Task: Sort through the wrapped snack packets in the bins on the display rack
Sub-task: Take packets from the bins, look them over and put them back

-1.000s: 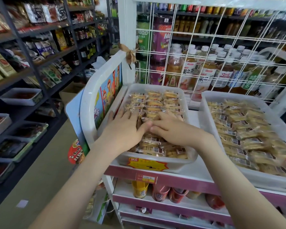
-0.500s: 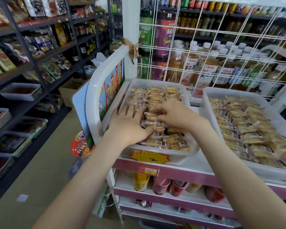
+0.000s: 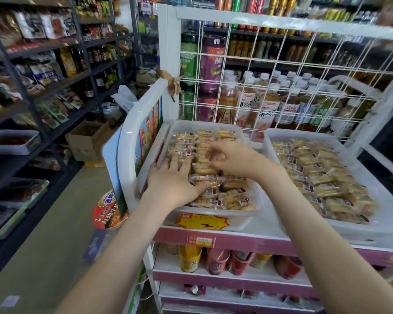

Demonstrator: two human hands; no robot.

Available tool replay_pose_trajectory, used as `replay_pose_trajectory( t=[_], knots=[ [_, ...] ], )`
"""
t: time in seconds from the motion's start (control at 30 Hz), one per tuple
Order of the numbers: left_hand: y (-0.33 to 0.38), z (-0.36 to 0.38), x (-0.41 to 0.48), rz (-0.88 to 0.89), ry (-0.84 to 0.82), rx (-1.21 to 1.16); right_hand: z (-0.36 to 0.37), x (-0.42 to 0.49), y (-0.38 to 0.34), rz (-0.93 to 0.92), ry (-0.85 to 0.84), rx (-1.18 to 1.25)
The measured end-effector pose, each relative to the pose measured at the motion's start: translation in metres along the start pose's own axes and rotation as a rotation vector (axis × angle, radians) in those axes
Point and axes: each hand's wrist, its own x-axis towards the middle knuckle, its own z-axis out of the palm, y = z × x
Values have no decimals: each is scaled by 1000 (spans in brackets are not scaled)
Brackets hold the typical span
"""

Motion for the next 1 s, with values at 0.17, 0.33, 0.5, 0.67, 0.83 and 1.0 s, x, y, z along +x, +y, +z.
replay_pose_trajectory(
  t=[0.17, 0.33, 0.5, 0.67, 0.83, 1.0],
  knots=[
    [1, 0, -5, -8, 29, -12, 20, -1, 4, 31, 20, -7],
    [0, 1, -4, -5, 52, -48, 18, 9, 8, 78, -54, -171],
    [-2, 4, -2, 5, 67, -64, 14, 14, 7, 44, -127, -163],
    [-2, 2, 0, -4, 50, -36, -22, -4, 6, 91, 182, 223],
    [1, 1, -11, 36, 296, -163, -36, -39, -4, 122, 414, 628],
    [23, -3, -69, 131, 566, -804, 1, -98, -20, 218, 495, 893]
  ],
)
